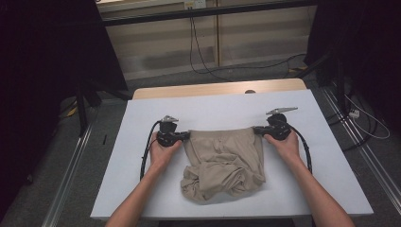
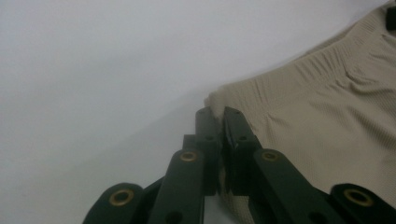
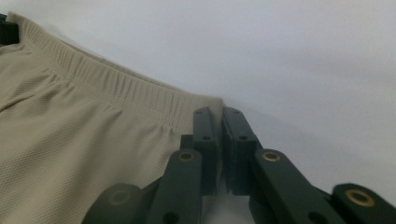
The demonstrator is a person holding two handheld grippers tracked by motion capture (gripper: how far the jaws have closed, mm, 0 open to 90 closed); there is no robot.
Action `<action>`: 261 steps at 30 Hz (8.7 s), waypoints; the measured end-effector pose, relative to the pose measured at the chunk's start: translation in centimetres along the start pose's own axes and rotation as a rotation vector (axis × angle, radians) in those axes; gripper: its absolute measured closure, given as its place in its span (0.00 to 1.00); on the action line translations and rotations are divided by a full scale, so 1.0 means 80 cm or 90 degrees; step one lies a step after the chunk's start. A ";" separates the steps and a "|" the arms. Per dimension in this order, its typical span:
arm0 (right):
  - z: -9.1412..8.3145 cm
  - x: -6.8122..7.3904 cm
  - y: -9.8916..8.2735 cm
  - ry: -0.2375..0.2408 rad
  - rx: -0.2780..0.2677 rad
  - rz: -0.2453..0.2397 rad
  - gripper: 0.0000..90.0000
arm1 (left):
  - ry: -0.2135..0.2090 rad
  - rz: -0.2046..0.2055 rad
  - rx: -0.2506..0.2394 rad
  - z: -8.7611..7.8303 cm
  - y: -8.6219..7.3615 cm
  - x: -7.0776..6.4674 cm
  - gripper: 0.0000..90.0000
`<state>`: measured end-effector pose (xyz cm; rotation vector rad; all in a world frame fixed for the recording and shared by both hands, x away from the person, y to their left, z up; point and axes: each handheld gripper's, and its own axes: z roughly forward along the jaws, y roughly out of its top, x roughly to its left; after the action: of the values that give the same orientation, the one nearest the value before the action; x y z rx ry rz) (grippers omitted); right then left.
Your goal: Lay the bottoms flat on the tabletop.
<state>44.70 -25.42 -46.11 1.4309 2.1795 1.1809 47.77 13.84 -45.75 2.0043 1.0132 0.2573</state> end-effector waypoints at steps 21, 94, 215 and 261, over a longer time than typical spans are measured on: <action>-0.126 0.054 0.088 0.043 -0.261 -0.065 0.95 | -0.026 0.070 -0.263 -0.159 0.082 -0.034 0.96; -0.036 0.064 0.059 0.030 -0.126 -0.087 0.54 | 0.072 -0.008 -0.091 -0.047 0.054 0.015 0.12; -0.090 0.186 -0.063 0.117 -0.050 -0.176 0.83 | -0.103 0.102 -0.048 -0.137 -0.072 -0.112 0.76; -0.119 0.186 -0.105 0.181 -0.006 -0.166 0.33 | -0.149 0.180 0.015 -0.095 -0.086 -0.176 0.41</action>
<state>26.53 -18.68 -43.60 0.9826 2.4516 1.3606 30.87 10.15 -43.78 2.1390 0.5893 0.1560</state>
